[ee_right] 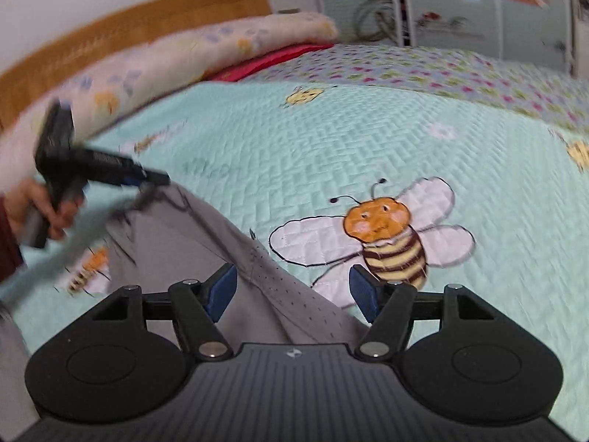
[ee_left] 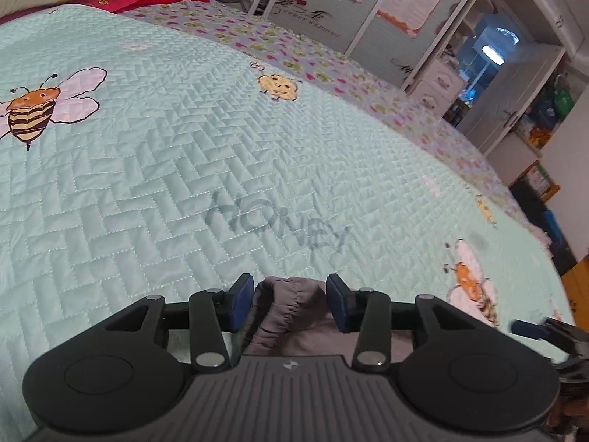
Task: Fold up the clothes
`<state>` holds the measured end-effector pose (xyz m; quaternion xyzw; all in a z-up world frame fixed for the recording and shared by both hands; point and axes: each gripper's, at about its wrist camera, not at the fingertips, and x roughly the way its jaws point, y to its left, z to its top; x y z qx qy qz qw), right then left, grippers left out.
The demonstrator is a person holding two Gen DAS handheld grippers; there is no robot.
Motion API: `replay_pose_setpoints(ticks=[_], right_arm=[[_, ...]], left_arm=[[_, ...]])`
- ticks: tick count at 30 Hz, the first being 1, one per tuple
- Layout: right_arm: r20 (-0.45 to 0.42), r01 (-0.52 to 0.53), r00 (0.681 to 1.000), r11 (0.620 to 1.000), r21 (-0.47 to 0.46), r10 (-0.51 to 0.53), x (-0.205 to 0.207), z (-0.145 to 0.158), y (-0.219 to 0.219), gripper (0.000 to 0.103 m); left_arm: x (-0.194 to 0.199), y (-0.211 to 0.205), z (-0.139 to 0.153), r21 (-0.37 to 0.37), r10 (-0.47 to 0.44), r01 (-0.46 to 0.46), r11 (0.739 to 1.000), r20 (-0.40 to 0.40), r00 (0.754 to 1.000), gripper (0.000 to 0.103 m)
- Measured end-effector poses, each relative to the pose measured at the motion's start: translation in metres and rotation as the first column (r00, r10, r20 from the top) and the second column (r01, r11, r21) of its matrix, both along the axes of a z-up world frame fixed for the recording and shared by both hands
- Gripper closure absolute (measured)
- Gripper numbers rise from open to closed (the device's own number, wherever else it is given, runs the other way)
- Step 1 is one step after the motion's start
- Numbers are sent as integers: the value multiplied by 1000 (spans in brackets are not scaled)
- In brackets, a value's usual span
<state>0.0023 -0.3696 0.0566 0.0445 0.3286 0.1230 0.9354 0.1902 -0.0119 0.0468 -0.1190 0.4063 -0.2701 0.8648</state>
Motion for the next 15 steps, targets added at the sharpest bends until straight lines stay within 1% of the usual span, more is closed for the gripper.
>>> replay_pose_setpoints(ticks=[2, 3, 5, 6, 8, 10, 13, 15], right_arm=[[12, -17, 1000, 999, -34, 17, 4, -3, 8, 36], [18, -25, 1000, 998, -51, 26, 7, -5, 12, 38], [27, -34, 999, 993, -115, 37, 9, -8, 20, 44], [34, -29, 999, 988, -150, 35, 9, -9, 24, 50], [46, -21, 998, 983, -183, 30, 9, -11, 25, 54], [60, -22, 998, 982, -189, 34, 8, -11, 27, 59], [68, -47, 996, 978, -203, 62, 5, -9, 32, 61], [74, -54, 995, 974, -221, 72, 4, -10, 35, 61]], left_arm=[[-5, 1, 2, 14, -33, 33, 999, 6, 999, 55], [-7, 1, 3, 35, -45, 44, 998, 15, 999, 55], [-10, 0, 1, 55, -57, 56, 997, 19, 998, 55], [-11, 0, 0, 65, -64, 62, 996, 21, 998, 56], [-13, 0, -1, 55, -75, 74, 996, 20, 997, 56], [-15, 0, -3, 43, -87, 86, 995, 18, 996, 56], [-19, 7, 0, 12, -80, 80, 997, 27, 996, 56], [-18, 12, 1, -26, -65, 66, 997, 28, 997, 56]])
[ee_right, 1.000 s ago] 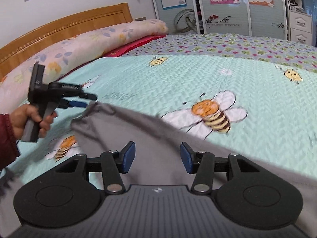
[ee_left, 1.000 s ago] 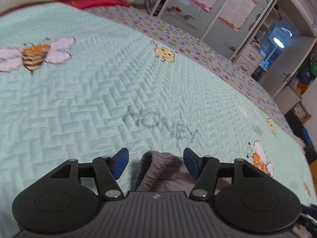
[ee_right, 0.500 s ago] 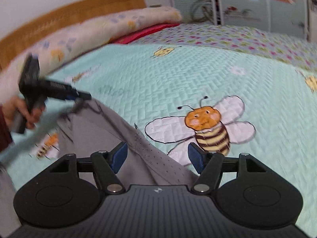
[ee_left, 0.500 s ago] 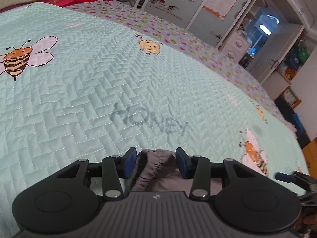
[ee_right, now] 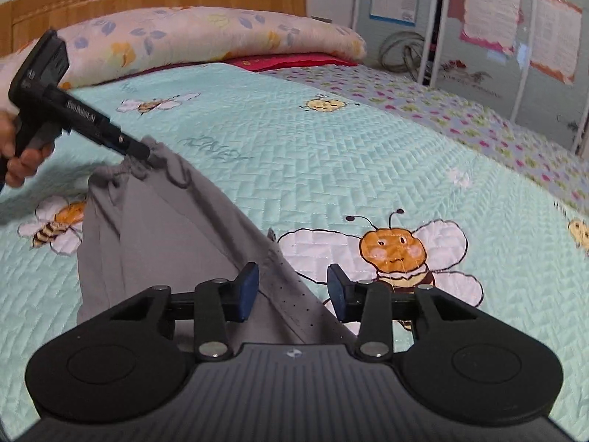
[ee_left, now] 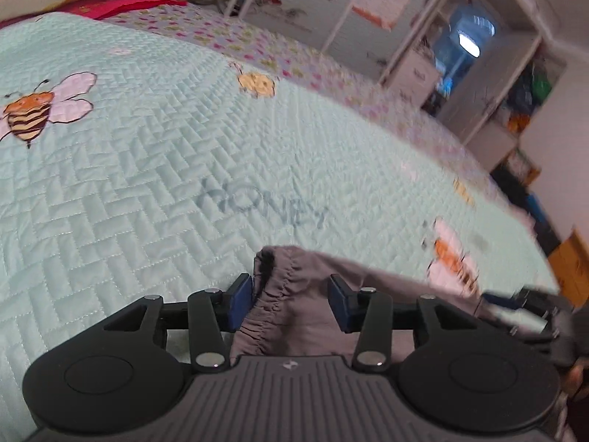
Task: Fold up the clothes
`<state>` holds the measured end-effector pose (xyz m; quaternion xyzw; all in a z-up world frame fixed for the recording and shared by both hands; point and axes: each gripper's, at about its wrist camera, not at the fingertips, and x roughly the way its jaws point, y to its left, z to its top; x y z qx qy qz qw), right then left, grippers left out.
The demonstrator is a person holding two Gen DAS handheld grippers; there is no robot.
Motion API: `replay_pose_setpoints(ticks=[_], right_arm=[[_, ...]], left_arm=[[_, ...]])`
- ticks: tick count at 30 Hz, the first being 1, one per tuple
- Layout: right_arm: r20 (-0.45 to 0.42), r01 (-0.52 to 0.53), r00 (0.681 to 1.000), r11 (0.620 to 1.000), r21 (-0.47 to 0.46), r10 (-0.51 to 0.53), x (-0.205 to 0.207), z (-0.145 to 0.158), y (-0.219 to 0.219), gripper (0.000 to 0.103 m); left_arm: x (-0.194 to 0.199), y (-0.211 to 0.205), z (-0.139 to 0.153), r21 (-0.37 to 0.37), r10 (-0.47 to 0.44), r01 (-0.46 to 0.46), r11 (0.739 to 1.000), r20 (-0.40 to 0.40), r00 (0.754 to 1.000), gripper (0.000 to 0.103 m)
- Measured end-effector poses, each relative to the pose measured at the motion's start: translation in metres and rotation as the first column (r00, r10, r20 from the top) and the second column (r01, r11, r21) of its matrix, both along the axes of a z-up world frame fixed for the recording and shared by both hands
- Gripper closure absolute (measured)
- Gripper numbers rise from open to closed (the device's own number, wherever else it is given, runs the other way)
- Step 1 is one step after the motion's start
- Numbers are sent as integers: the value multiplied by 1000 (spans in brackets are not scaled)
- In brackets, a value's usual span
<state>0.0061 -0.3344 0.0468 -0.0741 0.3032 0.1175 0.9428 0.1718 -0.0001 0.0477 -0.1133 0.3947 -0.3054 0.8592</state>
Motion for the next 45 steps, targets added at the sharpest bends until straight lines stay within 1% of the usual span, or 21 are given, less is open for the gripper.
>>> replay_pose_setpoints(ticks=[1, 3, 7, 9, 10, 11, 15, 17, 20, 24, 26, 30, 31, 32, 33, 36, 38, 40, 42, 43, 45], right_arm=[[0, 1, 1000, 1000, 0, -1, 0, 0, 0, 61], [1, 7, 1000, 1000, 12, -7, 0, -1, 0, 61], [0, 19, 1000, 999, 26, -19, -1, -3, 0, 61], [-3, 20, 1000, 999, 26, -20, -1, -4, 0, 61], [-5, 20, 1000, 999, 25, -20, -1, -5, 0, 61], [-3, 21, 1000, 999, 25, -21, -2, -5, 0, 61], [5, 22, 1000, 999, 37, -22, -1, -3, -1, 61], [-1, 21, 1000, 999, 39, -21, 2, -3, -2, 62], [-10, 12, 1000, 999, 31, -12, 6, -4, -1, 67], [25, 16, 1000, 999, 29, -16, 4, 1, -3, 68], [24, 17, 1000, 999, 36, -18, 5, 3, -7, 67], [-6, -1, 1000, 999, 39, 1, 12, -2, -11, 67], [-11, -14, 1000, 999, 41, 14, 12, -3, -11, 69], [-13, -18, 1000, 999, 40, 19, 13, -4, -11, 75], [-13, -18, 1000, 999, 37, 19, 14, -4, -11, 103], [-11, 13, 1000, 999, 42, -13, 21, -5, -19, 103], [-22, 81, 997, 992, 95, -80, 34, -6, -35, 103], [-73, 129, 990, 980, 150, -119, 50, -12, -49, 103], [-125, 160, 983, 969, 186, -138, 64, -20, -58, 103], [-148, 166, 979, 966, 196, -138, 68, -24, -61, 103], [-156, 176, 977, 961, 213, -145, 69, -25, -64, 101]], left_arm=[[0, 3, 0, -19, 7, -7, 1000, -1, 1000, 56], [2, 1, -2, 6, 12, -12, 1000, -3, 1000, 56], [3, -3, -5, 25, -9, 9, 1000, 13, 1000, 57], [4, -4, -6, 33, -12, 12, 999, 15, 1000, 66], [4, -4, -7, 36, -14, 13, 999, 16, 1000, 84], [5, -2, -7, 28, -8, 8, 1000, 17, 1000, 98], [6, 6, 1, -24, 50, -49, 998, 39, 998, 98], [9, 3, 6, -22, 69, -68, 997, 47, 997, 98], [12, -2, 13, -23, 90, -89, 996, 62, 994, 99], [16, -8, 25, -59, 103, -99, 993, 84, 991, 99], [20, -12, 28, -64, 114, -108, 992, 93, 989, 99], [28, -22, 29, -34, 117, -114, 993, 91, 989, 99], [29, -23, 27, -30, 116, -114, 993, 91, 989, 99], [30, -23, 26, -28, 118, -116, 993, 90, 989, 99], [30, -23, 25, -25, 119, -117, 993, 88, 989, 99], [34, -25, 23, -10, 126, -126, 992, 95, 987, 99], [42, -32, 16, 26, 128, -130, 991, 94, 987, 99], [49, -42, 6, 61, 120, -125, 990, 84, 989, 99], [55, -50, -3, 86, 116, -125, 988, 99, 988, 98], [57, -50, -5, 71, 139, -146, 987, 100, 985, 98], [59, -40, -9, -5, 196, -196, 981, 80, 977, 91]])
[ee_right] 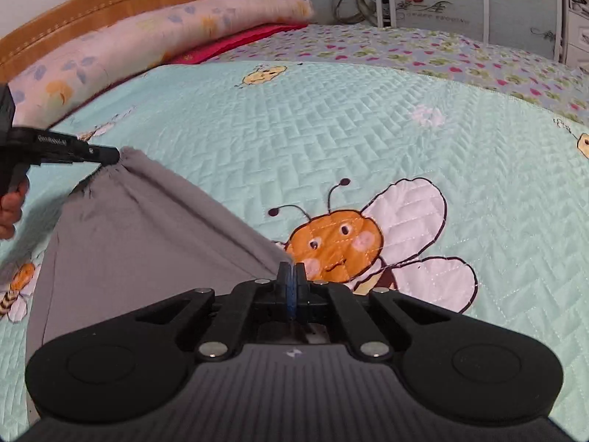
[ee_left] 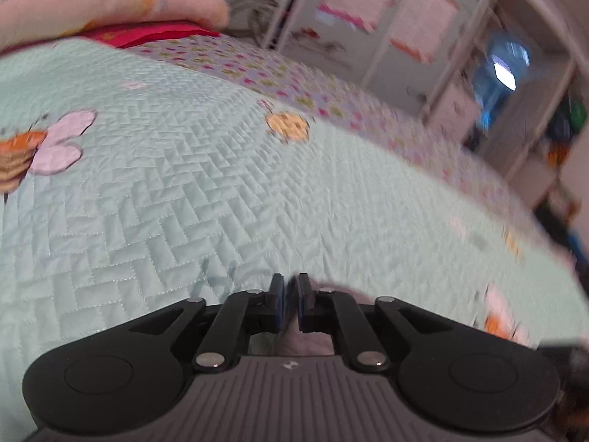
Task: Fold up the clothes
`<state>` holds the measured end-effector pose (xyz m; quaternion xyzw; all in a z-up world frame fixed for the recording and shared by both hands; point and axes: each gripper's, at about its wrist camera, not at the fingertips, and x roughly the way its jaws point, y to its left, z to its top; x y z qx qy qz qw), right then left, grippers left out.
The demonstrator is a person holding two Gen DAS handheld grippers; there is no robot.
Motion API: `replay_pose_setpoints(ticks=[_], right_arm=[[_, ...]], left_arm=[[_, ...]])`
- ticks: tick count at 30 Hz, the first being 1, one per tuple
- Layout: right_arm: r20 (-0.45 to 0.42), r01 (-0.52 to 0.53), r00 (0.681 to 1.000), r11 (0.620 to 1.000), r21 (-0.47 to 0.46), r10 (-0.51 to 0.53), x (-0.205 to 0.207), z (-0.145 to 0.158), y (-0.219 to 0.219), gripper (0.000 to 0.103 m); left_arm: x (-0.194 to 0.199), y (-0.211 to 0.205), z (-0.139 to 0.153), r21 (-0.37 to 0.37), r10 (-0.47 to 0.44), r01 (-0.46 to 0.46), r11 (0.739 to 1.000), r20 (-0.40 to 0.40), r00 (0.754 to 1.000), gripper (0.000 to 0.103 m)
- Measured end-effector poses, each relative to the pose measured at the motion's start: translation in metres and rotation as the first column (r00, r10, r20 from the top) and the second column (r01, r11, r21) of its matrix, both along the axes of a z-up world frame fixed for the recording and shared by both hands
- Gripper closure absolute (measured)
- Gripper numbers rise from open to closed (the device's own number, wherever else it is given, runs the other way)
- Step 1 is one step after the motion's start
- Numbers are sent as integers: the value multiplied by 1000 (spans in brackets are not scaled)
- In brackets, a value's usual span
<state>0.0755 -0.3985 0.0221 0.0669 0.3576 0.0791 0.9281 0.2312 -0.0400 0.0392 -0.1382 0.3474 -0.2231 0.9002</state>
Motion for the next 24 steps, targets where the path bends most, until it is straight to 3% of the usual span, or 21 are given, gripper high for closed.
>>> replay_pose_setpoints(ticks=[2, 4, 5, 8, 12, 16, 20, 22, 24], right_arm=[[6, 17, 1000, 1000, 14, -17, -2, 1, -3, 89], [33, 52, 998, 999, 15, -53, -9, 7, -6, 62], [55, 78, 995, 997, 19, -79, -15, 11, -8, 58], [108, 142, 984, 990, 18, -143, -47, 21, -13, 56], [158, 203, 965, 977, 65, -211, -102, 33, -20, 55], [141, 224, 957, 953, 203, -255, -177, 33, -28, 48], [144, 294, 930, 921, 253, -337, -259, 36, -31, 48], [144, 368, 897, 886, 283, -419, -301, 35, -41, 48], [131, 475, 836, 822, 315, -533, -343, 34, -57, 48]], left_arm=[[-1, 15, -1, -73, 65, -66, 995, -24, 998, 67], [-9, 31, 1, -103, 118, -120, 987, -27, 993, 59], [-14, 39, 1, -103, 146, -149, 983, -41, 988, 55], [-37, 66, -3, -171, 179, -201, 965, -136, 975, 47], [-74, 79, -18, -218, 134, -185, 958, -229, 964, 42], [-92, 71, -25, -225, 109, -153, 962, -198, 974, 38], [-84, 65, -30, -295, 98, -164, 941, -226, 969, 33], [-79, 59, -30, -313, 66, -141, 939, -240, 969, 34], [-75, 50, -28, -302, 48, -125, 945, -250, 967, 48]])
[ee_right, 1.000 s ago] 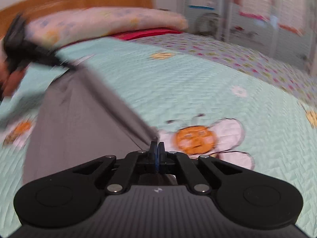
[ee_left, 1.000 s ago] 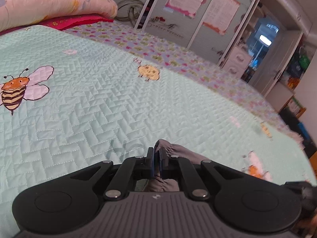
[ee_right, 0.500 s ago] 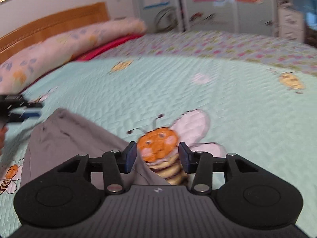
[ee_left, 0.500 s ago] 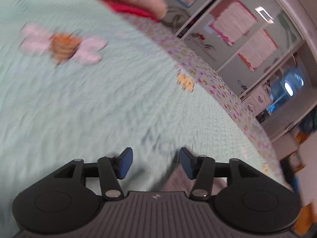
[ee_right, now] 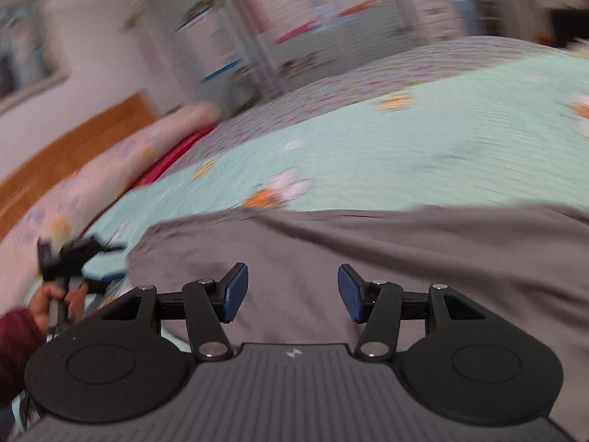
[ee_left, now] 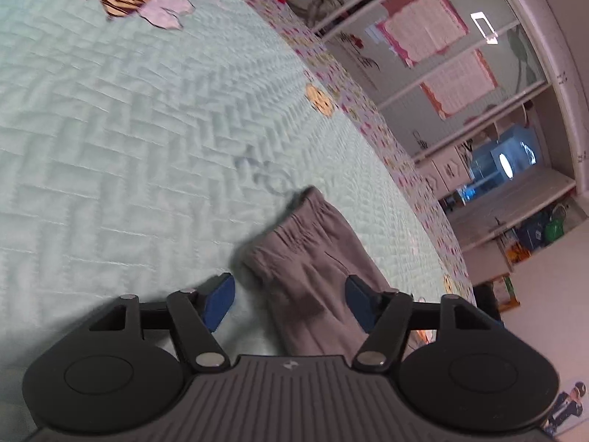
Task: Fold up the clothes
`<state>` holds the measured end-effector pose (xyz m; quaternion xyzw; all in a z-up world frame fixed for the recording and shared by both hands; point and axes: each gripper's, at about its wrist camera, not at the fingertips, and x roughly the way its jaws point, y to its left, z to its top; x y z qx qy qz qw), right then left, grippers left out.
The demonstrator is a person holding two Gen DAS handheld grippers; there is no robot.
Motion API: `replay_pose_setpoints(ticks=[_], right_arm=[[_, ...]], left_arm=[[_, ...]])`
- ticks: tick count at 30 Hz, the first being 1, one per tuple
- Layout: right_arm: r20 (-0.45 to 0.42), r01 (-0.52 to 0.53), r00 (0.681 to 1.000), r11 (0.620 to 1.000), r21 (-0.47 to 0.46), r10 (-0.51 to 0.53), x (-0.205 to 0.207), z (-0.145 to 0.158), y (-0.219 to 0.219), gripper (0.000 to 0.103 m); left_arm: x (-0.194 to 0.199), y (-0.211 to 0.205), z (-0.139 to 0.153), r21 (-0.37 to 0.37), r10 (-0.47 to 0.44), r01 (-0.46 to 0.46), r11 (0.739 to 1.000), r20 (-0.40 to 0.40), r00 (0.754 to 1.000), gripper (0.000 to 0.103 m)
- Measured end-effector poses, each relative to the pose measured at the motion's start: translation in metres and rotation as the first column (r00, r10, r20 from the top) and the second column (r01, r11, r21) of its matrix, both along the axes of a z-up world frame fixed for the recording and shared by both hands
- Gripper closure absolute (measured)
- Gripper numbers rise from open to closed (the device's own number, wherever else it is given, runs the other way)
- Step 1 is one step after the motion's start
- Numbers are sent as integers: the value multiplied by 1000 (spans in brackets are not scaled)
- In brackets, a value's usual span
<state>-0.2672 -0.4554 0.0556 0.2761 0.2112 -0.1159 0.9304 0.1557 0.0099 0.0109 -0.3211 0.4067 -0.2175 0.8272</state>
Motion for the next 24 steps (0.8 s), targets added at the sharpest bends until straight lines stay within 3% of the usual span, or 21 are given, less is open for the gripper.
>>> replay_pose_setpoints(ticks=[1, 2, 3, 6, 9, 10, 13, 16, 19, 21, 24], right_arm=[[0, 78, 997, 997, 17, -78, -20, -2, -10, 47], [-1, 159, 987, 987, 33, -159, -41, -4, -21, 46], [-6, 229, 973, 972, 49, -229, -60, -7, -32, 41], [-31, 396, 918, 916, 63, -395, -100, -14, -69, 41], [-40, 450, 893, 892, 32, -449, -108, -19, -106, 41], [-41, 459, 888, 888, 19, -458, -107, -19, -118, 41], [-28, 473, 880, 881, -27, -474, -104, -18, -145, 41], [-4, 452, 892, 892, 23, -452, -105, -19, -171, 41], [-63, 356, 933, 934, 4, -355, -94, -22, -188, 40], [-92, 322, 943, 947, 10, -320, -94, -30, -195, 40], [-123, 274, 956, 961, 35, -268, -95, -42, -207, 38]], left_arm=[[0, -4, 0, 25, -2, 3, 1000, -10, 1000, 89], [-1, -8, 0, 64, 5, -4, 998, -13, 1000, 100], [-2, -11, 0, 104, 14, -12, 994, -15, 1000, 101], [-8, -17, 1, 157, 29, -31, 987, 15, 999, 101], [-13, -17, 4, 186, 79, -81, 979, 18, 997, 97], [-15, -16, 6, 193, 105, -105, 975, 12, 994, 94], [-30, -11, 18, 215, 204, -203, 955, 19, 979, 73], [-52, -12, 35, 251, 243, -254, 934, 75, 967, 72], [-83, -32, 46, 252, 155, -171, 953, 83, 984, 65], [-108, -59, 48, 244, 19, -32, 969, 57, 998, 59], [-154, -112, 50, 260, -222, 195, 946, 80, 972, 59]])
